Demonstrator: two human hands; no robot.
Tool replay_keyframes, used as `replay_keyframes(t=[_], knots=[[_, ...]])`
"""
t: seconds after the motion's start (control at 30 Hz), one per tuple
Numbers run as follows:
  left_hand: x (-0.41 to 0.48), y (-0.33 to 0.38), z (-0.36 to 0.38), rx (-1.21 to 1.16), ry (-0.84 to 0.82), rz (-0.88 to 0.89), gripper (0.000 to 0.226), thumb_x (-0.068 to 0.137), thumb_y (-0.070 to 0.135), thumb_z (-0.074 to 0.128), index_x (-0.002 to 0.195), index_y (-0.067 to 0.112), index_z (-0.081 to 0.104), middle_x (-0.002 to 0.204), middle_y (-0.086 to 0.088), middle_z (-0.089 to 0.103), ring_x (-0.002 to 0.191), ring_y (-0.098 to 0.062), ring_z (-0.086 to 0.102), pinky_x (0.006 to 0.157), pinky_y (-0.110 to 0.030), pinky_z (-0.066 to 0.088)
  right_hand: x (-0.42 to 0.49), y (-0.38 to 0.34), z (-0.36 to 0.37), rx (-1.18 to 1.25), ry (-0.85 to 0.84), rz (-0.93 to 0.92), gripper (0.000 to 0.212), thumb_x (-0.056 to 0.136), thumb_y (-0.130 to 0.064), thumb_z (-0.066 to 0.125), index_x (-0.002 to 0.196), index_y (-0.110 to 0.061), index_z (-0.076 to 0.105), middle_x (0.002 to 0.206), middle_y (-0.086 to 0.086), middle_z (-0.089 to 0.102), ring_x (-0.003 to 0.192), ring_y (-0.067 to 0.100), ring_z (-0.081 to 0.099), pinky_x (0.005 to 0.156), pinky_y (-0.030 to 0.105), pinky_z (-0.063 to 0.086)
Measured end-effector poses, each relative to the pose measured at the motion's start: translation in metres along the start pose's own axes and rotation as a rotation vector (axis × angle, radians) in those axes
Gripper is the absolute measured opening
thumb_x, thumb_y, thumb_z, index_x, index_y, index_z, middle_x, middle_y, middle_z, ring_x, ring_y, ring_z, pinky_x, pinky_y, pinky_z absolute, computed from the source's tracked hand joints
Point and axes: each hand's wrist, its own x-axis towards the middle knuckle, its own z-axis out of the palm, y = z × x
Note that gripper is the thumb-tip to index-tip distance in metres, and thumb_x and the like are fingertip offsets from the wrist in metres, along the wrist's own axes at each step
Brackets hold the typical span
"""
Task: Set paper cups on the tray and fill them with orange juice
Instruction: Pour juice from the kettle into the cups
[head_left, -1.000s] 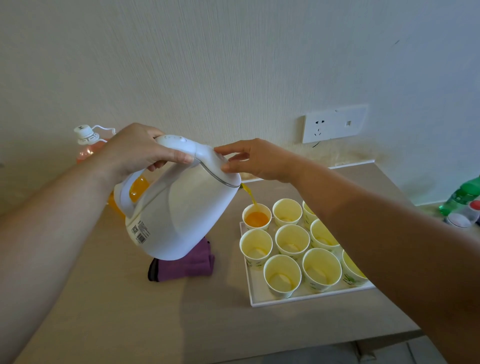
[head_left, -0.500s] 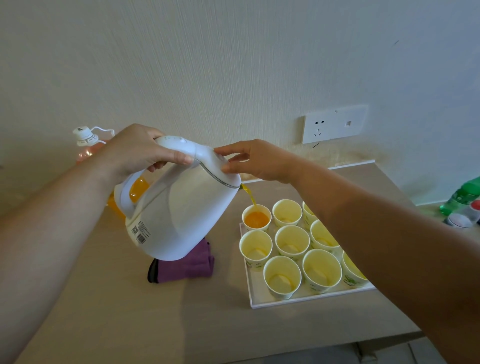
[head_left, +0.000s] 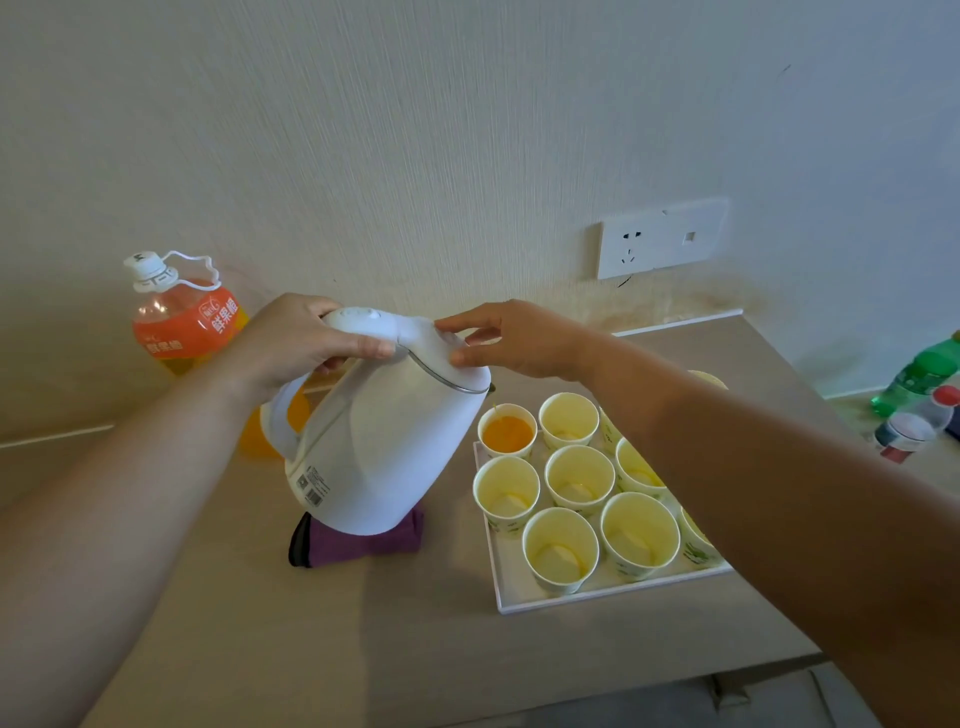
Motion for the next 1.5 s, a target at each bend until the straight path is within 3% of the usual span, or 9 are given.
replay_keyframes(t=[0.13,0.3,0.43,0.63,0.77,0.93,1.07,1.23,1.5], knots=[[-0.002,-0.010,0.014,-0.046,-0.020,-0.026,0.034,0.055,0.033,0.087,0.072,0.016,0.064,0.047,0.010,0.055,0.043,-0.002,0.047,0.045,-0.014,0.038,0.000,0.008,0.005,-0.076,-0.018,0.008,0.047,0.088,-0.032,0.065,0.133,-0.029,0.053,0.136,-0.002,0.052,0.119,0.015,0.053,0.100,0.026,0.038],[0.002,-0.022,0.022,-0.086,-0.011,-0.010,0.088,0.007,0.080,0.075,0.075,0.025,0.069,0.058,0.010,0.063,0.052,-0.005,0.054,0.054,-0.021,0.044,0.000,0.014,0.006,-0.105,-0.003,0.040,0.047,0.087,-0.032,0.066,0.132,-0.027,0.054,0.136,0.001,0.052,0.120,0.017,0.053,0.103,0.031,0.038],[0.010,-0.023,0.022,-0.118,-0.031,0.022,0.090,0.007,0.079,0.075,0.078,0.024,0.070,0.070,-0.001,0.066,0.063,-0.015,0.056,0.062,-0.031,0.045,-0.001,0.011,0.003,-0.133,0.042,0.049,0.046,0.087,-0.034,0.066,0.132,-0.028,0.055,0.134,-0.001,0.053,0.118,0.015,0.053,0.098,0.026,0.038],[0.022,-0.004,0.011,-0.098,-0.067,0.102,0.085,0.022,0.060,0.084,0.076,-0.002,0.062,0.048,0.004,0.051,0.044,-0.011,0.042,0.058,-0.030,0.035,-0.008,-0.001,-0.012,-0.082,0.115,0.085,0.044,0.085,-0.033,0.069,0.128,-0.031,0.058,0.130,-0.008,0.057,0.111,0.010,0.057,0.094,0.022,0.039],[0.032,0.012,0.003,-0.086,-0.102,0.200,0.097,0.016,0.065,0.084,0.075,-0.008,0.059,0.045,0.003,0.048,0.045,-0.014,0.038,0.054,-0.029,0.031,-0.019,-0.007,-0.023,-0.016,0.180,0.099,0.042,0.084,-0.031,0.070,0.126,-0.031,0.060,0.121,-0.012,0.060,0.109,0.008,0.059,0.088,0.018,0.039],[0.038,0.034,0.001,-0.070,-0.153,0.229,0.057,0.028,0.055,0.083,0.057,0.013,0.058,0.043,0.005,0.046,0.043,-0.012,0.037,0.047,-0.024,0.030,-0.025,-0.009,-0.036,0.000,0.211,0.089,0.042,0.085,-0.031,0.069,0.126,-0.032,0.059,0.112,-0.016,0.059,0.109,0.007,0.059,0.089,0.019,0.036],[0.044,0.043,0.004,-0.054,-0.160,0.238,0.058,0.019,0.066,0.085,0.046,0.021,0.058,0.044,0.004,0.047,0.045,-0.013,0.038,0.049,-0.024,0.031,-0.029,-0.004,-0.045,0.006,0.218,0.088,0.044,0.086,-0.031,0.068,0.128,-0.032,0.057,0.100,-0.022,0.055,0.106,0.006,0.057,0.085,0.018,0.032],[0.043,0.053,0.011,-0.016,-0.180,0.217,0.048,0.029,0.053,0.087,0.043,0.021,0.055,0.042,0.005,0.046,0.043,-0.010,0.038,0.052,-0.027,0.030,-0.031,0.005,-0.049,0.026,0.206,0.088,0.044,0.086,-0.033,0.068,0.128,-0.033,0.057,0.109,-0.018,0.056,0.107,0.006,0.058,0.086,0.018,0.033],[0.045,0.059,0.022,0.031,-0.177,0.177,0.057,0.031,0.053,0.088,0.056,0.014,0.055,0.043,0.004,0.046,0.046,-0.012,0.039,0.058,-0.030,0.031,-0.036,0.019,-0.050,0.084,0.180,0.099,0.044,0.086,-0.031,0.068,0.129,-0.033,0.057,0.100,-0.019,0.057,0.105,0.007,0.058,0.088,0.019,0.035]])
